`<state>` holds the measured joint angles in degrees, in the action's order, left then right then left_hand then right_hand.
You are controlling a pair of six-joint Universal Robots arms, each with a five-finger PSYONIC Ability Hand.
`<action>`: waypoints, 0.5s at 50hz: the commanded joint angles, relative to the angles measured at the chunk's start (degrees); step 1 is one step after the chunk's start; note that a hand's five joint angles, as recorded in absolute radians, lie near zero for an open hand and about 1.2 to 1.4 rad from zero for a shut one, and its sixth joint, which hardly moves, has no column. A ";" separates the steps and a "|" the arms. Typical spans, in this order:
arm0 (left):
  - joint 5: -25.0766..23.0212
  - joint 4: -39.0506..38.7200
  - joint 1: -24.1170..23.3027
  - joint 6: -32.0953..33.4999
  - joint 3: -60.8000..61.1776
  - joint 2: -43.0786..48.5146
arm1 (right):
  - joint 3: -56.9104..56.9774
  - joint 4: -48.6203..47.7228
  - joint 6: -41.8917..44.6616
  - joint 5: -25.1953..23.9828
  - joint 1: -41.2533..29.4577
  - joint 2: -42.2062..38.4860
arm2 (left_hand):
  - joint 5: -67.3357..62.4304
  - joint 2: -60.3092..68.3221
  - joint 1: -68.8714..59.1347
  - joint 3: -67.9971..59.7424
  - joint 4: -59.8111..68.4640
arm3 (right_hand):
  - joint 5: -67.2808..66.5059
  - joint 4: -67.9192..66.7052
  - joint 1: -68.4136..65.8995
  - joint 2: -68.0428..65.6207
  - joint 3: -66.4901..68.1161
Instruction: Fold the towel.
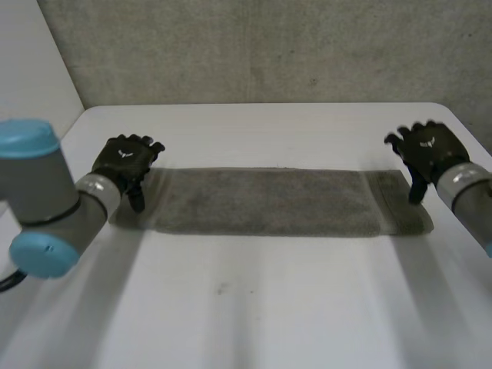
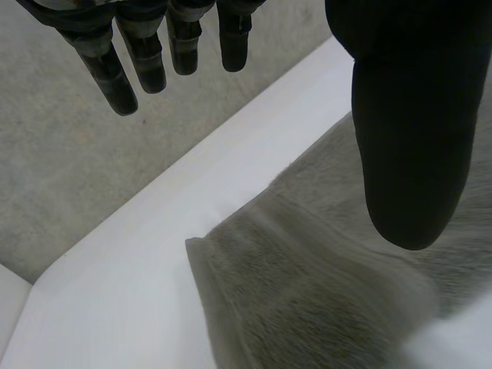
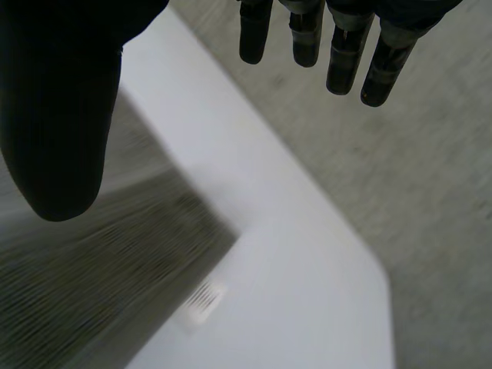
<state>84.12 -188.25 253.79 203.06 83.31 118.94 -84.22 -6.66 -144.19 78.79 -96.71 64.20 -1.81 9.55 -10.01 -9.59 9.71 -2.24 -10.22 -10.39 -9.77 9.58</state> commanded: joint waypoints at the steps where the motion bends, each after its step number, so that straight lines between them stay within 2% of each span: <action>1: 0.00 -10.54 -0.05 -6.87 15.55 -8.89 | -8.23 6.49 -0.21 -1.00 3.10 2.60 | 1.81 0.45 0.01 -0.41 0.29 | -8.05 -10.07 -9.90 -10.52 10.71; 2: 0.00 -10.55 -0.05 -6.88 15.57 -8.90 | -8.24 6.49 -0.21 -1.00 3.10 2.60 | 1.81 0.45 0.01 -0.41 0.29 | -8.11 -10.13 -9.96 -10.58 10.77; 4: -0.09 -13.18 -0.13 -9.07 17.94 -9.77 | -10.43 4.22 -0.21 -1.26 3.71 2.07 | 1.76 0.50 -0.03 -0.46 0.33 | -22.68 -24.70 -24.53 -25.15 25.34; 10: 0.00 -14.77 -0.22 -9.52 19.00 -10.13 | -12.99 -2.48 -0.13 -3.29 4.95 -0.57 | 1.76 0.50 -0.03 -0.46 0.33 | -28.46 -30.48 -30.31 -30.93 31.12; 15: 0.00 -14.86 -0.22 -9.78 19.09 -10.39 | -13.34 -7.31 -0.13 -6.01 6.26 -2.76 | 1.76 0.50 -0.03 -0.46 0.33 | -38.54 -40.56 -40.39 -41.00 41.20; 25: 0.08 -14.77 -0.13 -9.78 19.17 -10.22 | -12.46 -7.49 -0.04 -6.89 6.97 -4.96 | 1.81 0.45 0.01 -0.41 0.29 | -40.23 -42.26 -42.09 -42.70 42.90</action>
<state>84.18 -203.20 253.63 193.18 102.53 108.58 -97.30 -14.41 -144.30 71.99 -90.12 60.21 -1.78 9.50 -10.01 -9.59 9.67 -35.31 -45.81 -52.42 -45.78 45.86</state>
